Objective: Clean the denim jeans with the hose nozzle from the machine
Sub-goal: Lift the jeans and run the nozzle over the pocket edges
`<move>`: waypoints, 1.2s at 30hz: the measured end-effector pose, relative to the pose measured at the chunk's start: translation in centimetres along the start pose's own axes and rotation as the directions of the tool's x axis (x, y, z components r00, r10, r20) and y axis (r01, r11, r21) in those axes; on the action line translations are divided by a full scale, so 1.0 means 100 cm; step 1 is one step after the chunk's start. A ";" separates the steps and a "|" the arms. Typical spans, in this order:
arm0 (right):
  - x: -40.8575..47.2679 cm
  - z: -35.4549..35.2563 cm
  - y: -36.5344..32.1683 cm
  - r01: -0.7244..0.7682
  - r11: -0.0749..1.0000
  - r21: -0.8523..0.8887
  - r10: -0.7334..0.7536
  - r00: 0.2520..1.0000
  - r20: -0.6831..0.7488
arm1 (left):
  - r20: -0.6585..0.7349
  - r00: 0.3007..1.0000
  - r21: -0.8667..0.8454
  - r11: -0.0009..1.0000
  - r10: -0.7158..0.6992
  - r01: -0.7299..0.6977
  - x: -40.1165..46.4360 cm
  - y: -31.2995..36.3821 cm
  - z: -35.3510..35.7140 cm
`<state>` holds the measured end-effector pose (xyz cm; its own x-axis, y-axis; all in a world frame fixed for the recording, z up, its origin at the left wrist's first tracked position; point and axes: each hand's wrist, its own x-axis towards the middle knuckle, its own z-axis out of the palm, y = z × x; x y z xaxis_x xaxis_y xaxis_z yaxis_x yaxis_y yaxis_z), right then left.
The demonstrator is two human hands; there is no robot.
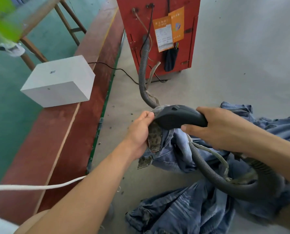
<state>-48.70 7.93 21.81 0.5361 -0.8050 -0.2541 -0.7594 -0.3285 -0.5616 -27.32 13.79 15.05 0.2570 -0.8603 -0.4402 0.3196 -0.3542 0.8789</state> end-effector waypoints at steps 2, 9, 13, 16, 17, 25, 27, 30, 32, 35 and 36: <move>0.012 -0.001 0.001 -0.032 0.993 0.112 0.038 0.998 -0.056 | 0.041 0.999 -0.006 1.000 -0.003 0.004 -0.002 -0.005 0.001; 0.021 -0.033 0.024 -0.264 0.829 0.493 0.210 0.964 0.164 | 0.091 0.995 -0.077 0.996 0.042 -0.035 -0.002 0.004 -0.016; 0.020 -0.022 0.022 -0.285 0.840 0.461 0.166 0.945 0.283 | 0.142 0.989 -0.027 0.999 0.042 -0.038 -0.002 0.001 -0.017; 0.028 -0.014 0.016 -0.284 0.785 0.551 0.210 0.958 0.194 | 0.152 0.988 0.015 0.999 0.039 -0.042 -0.004 0.000 -0.017; 0.030 -0.015 0.016 -0.281 0.765 0.580 0.230 0.960 0.163 | 0.155 0.987 0.022 0.999 0.037 -0.041 -0.004 0.000 -0.017; 0.019 -0.019 0.017 -0.295 0.817 0.495 0.170 0.944 0.281 | 0.173 0.985 -0.122 0.992 0.017 0.004 -0.003 0.001 -0.015; 0.026 -0.013 0.014 -0.277 0.773 0.570 0.200 0.960 0.194 | 0.193 0.981 -0.132 0.990 -0.025 0.051 -0.005 -0.001 -0.013; 0.030 -0.020 0.016 -0.218 0.753 0.620 0.193 0.975 0.108 | 0.146 0.987 -0.185 0.978 -0.071 0.098 -0.002 0.002 -0.014; 0.025 -0.027 0.020 -0.096 0.905 0.415 0.070 0.995 0.076 | 0.070 0.994 -0.267 0.959 -0.083 0.099 0.002 0.008 -0.019; 0.010 -0.027 0.015 0.080 0.996 0.042 -0.085 0.984 0.157 | -0.001 0.995 -0.336 0.938 -0.095 0.089 0.008 0.015 -0.025; 0.007 -0.024 0.012 0.101 0.995 -0.020 -0.096 0.978 0.183 | -0.006 0.995 -0.336 0.937 -0.100 0.092 0.009 0.015 -0.025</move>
<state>-50.13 5.74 22.86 0.6647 -0.6657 -0.3391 -0.7085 -0.4178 -0.5687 -24.31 13.42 15.55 0.2295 -0.8181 -0.5272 0.6296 -0.2882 0.7214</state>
